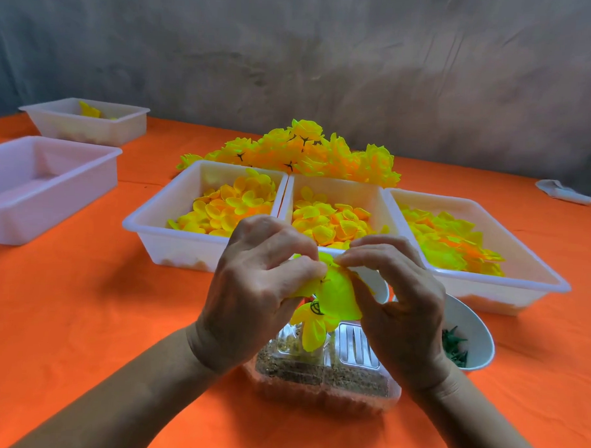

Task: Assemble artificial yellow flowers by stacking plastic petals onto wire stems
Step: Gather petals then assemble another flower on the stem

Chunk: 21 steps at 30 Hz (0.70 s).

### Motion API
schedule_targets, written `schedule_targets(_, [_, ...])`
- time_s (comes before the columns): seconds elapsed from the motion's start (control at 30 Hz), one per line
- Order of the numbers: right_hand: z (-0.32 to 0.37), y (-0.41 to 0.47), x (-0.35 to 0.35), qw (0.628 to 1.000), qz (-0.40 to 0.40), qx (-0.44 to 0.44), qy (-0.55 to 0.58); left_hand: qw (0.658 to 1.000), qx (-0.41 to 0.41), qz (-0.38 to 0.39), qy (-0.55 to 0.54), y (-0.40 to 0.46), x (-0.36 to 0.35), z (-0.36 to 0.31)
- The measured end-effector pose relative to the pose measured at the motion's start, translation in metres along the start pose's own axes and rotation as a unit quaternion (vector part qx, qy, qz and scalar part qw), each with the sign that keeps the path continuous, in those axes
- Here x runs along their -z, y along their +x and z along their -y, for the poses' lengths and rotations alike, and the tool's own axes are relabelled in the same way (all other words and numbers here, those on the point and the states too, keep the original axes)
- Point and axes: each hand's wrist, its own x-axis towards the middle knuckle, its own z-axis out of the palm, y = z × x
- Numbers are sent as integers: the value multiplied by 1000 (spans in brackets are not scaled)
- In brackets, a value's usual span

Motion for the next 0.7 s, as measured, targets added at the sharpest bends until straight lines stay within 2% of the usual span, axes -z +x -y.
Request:
schedule_targets(0.57, [2,0,-3,996,18,-79,47,998,51,21,-22,2,-4,-1])
schedule_targets(0.7, [3,0,-4,999,14,-37,17,999,42,9,-18,1,-2,-1])
